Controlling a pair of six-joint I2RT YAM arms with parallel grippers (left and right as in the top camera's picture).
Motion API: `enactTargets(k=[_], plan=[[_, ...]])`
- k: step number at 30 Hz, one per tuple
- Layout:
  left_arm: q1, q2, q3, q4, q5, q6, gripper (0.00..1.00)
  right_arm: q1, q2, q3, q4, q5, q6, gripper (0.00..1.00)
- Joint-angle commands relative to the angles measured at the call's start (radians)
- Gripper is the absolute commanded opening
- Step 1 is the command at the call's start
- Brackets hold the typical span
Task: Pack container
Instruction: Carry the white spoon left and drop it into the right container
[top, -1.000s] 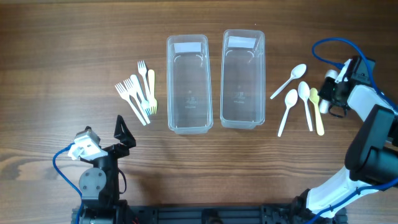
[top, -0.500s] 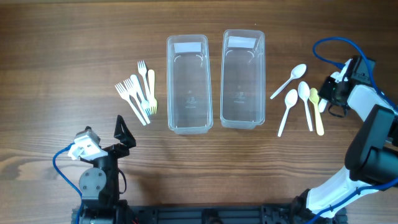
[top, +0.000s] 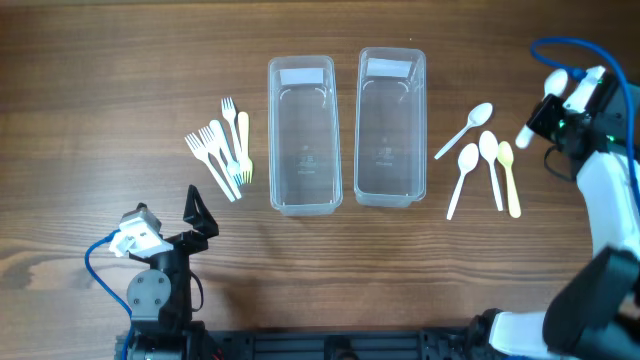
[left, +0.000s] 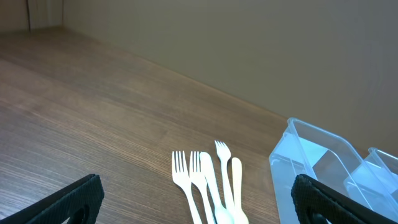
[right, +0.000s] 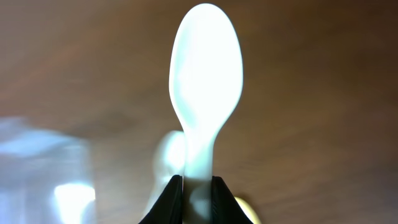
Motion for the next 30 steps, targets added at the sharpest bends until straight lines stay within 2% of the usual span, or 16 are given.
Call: enactTargets(k=[1,4,8,12,15,16,17,18,22,26,28,30], plan=[[0.01,-0.003,-0.008,0.002,0.005,0.013,1.0,0.06,-0.121,0.019,-0.013,-0.373,0.018,0.04],[0.01,-0.003,-0.008,0.002,0.005,0.013,1.0,0.144,-0.159,0.019,-0.052,-0.418,0.006,0.04],[0.01,-0.003,-0.008,0.003,0.005,0.013,1.0,0.336,-0.153,0.019,-0.076,-0.407,-0.012,0.04],[0.01,-0.003,-0.008,0.003,0.005,0.013,1.0,0.488,-0.135,0.019,-0.099,-0.124,0.037,0.05],[0.01,-0.003,-0.008,0.003,0.005,0.013,1.0,0.505,-0.112,0.019,-0.115,-0.112,0.064,0.05],[0.01,-0.003,-0.008,0.003,0.005,0.013,1.0,0.505,-0.105,0.019,-0.121,-0.112,0.084,0.22],[0.01,-0.003,-0.008,0.003,0.005,0.013,1.0,0.505,-0.099,0.019,-0.122,-0.113,0.089,0.54],[0.01,-0.003,-0.008,0.003,0.005,0.013,1.0,0.505,-0.098,0.019,-0.126,-0.113,0.088,0.7],[0.01,-0.003,-0.008,0.003,0.005,0.013,1.0,0.485,-0.132,0.019,-0.144,-0.106,0.061,0.72],[0.01,-0.003,-0.008,0.003,0.005,0.013,1.0,0.421,-0.212,0.019,-0.259,0.142,0.03,0.75],[0.01,-0.003,-0.008,0.003,0.005,0.013,1.0,0.369,-0.247,0.019,-0.343,0.319,0.036,0.83],[0.01,-0.003,-0.008,0.003,0.005,0.013,1.0,0.326,-0.252,0.019,-0.375,0.369,0.033,0.86]])
